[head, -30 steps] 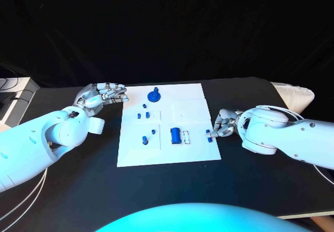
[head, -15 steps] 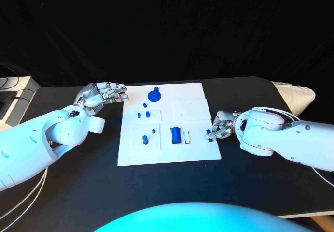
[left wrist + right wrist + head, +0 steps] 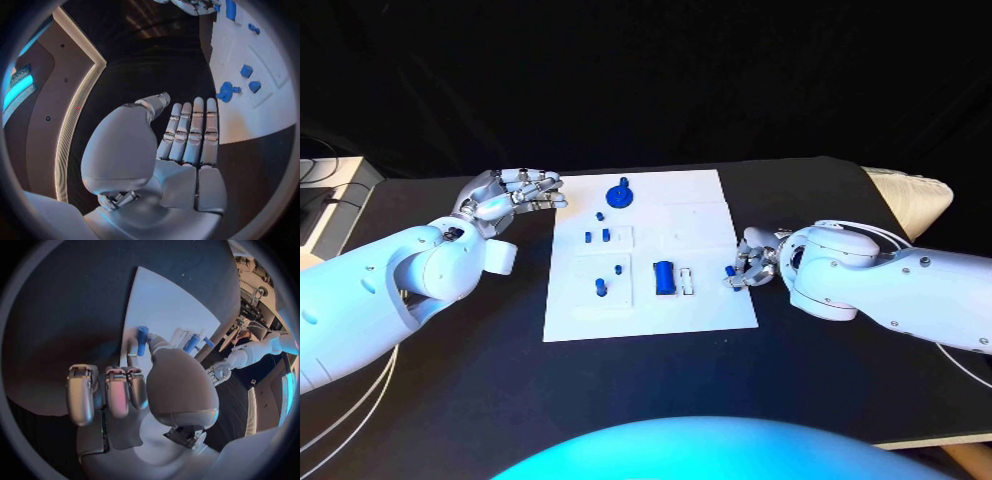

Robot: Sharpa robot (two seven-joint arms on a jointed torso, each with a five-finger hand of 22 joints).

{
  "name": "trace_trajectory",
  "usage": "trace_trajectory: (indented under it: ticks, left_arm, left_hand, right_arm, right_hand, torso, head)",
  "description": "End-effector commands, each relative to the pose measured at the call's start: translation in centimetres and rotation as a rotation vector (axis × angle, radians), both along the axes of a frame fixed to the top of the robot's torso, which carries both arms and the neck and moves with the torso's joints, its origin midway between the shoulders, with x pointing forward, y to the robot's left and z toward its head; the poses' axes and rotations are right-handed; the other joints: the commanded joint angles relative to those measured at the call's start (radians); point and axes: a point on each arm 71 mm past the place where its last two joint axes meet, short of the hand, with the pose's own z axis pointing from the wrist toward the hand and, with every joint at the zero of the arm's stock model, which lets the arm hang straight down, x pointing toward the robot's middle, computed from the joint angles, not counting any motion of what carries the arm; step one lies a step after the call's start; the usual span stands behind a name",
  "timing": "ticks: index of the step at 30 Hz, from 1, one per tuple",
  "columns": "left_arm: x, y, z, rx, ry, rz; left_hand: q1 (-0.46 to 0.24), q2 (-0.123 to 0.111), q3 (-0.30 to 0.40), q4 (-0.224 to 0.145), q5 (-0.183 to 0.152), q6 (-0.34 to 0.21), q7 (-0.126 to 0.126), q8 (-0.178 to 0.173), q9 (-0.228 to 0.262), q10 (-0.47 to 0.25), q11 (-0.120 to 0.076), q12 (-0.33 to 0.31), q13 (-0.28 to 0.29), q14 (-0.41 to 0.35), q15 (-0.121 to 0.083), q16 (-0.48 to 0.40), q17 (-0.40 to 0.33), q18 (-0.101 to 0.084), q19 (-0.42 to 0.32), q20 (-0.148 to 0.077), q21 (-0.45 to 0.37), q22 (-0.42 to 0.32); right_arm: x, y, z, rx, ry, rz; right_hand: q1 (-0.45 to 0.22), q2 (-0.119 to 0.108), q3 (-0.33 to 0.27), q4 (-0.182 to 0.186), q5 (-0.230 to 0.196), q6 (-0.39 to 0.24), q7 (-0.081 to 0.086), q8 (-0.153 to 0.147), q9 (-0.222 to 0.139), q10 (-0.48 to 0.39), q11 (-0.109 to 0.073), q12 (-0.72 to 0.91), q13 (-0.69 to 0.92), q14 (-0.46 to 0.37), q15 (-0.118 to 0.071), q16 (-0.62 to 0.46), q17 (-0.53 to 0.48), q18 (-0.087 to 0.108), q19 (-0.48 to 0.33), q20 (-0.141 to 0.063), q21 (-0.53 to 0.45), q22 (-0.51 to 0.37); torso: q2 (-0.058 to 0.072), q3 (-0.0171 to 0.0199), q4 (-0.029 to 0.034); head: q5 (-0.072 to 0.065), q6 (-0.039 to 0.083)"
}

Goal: Assemble the parts on the task board

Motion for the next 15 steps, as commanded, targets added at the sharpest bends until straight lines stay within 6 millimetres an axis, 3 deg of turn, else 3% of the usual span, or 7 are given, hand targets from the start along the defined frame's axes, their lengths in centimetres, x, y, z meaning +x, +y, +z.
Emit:
trace_trajectory:
  ticks: [1,5,9,15]
  left_arm:
    - [-0.05,-0.23,0.13,-0.005,-0.010,-0.016]
    - [-0.06,-0.25,0.13,-0.005,-0.010,-0.017]
    - [-0.06,-0.24,0.12,-0.004,-0.009,-0.017]
    - [-0.06,-0.25,0.09,-0.002,-0.007,-0.019]
  left_hand:
    - [-0.002,0.009,-0.007,0.000,0.002,-0.002,0.006,-0.004,-0.001,-0.001,-0.001,-0.003,0.001,0.004,0.002,-0.004,0.002,0.011,0.009,0.001,-0.004,-0.001]
    - [0.010,0.020,0.003,-0.005,0.008,-0.005,0.007,-0.008,-0.004,-0.002,0.000,-0.004,0.001,0.007,0.002,-0.011,0.006,0.011,0.012,0.000,-0.006,-0.004]
    - [0.010,0.020,0.003,-0.005,0.008,-0.005,0.008,-0.008,-0.004,-0.002,0.000,-0.004,0.001,0.007,0.002,-0.012,0.006,0.011,0.012,0.000,-0.007,-0.004]
    - [0.012,0.020,0.005,-0.006,0.008,-0.007,0.009,-0.010,-0.005,-0.003,0.001,-0.004,0.001,0.008,0.002,-0.015,0.008,0.011,0.013,0.000,-0.008,-0.004]
  right_arm:
    - [-0.36,-0.12,-1.07,-0.021,0.034,0.008]
    - [-0.34,-0.17,-1.18,-0.018,0.038,0.004]
    - [-0.36,-0.23,-1.20,-0.001,0.039,-0.009]
    - [-0.55,-0.40,-1.15,0.063,0.052,-0.054]
  right_hand:
    - [0.054,-0.005,0.060,-0.012,0.025,-0.019,-0.012,-0.028,-0.117,0.106,-0.003,0.002,0.263,0.097,-0.003,0.002,0.233,-0.005,0.087,-0.005,-0.006,0.240]
    - [0.087,-0.030,0.139,-0.033,0.063,-0.020,-0.008,-0.037,-0.115,0.106,0.000,0.002,0.263,0.097,-0.001,0.002,0.232,-0.005,0.087,-0.004,-0.004,0.241]
    - [0.078,-0.054,0.225,-0.053,0.082,-0.019,-0.003,-0.041,-0.107,0.106,0.004,0.002,0.263,0.097,0.003,0.001,0.231,-0.005,0.086,0.000,-0.006,0.240]
    - [0.038,-0.081,0.283,-0.069,0.126,-0.020,0.000,-0.045,-0.096,0.106,0.007,0.002,0.263,0.097,0.005,0.002,0.232,-0.005,0.086,0.002,-0.008,0.240]
  torso:
    - [-0.001,-0.0003,0.0001]
    - [-0.002,-0.0008,0.0005]
    - [-0.003,-0.0005,-0.0006]
    - [-0.002,-0.0008,0.0005]
  head:
    - [0.003,-0.002]
    - [0.002,-0.001]
    - [0.004,0.000]
    - [0.005,0.004]
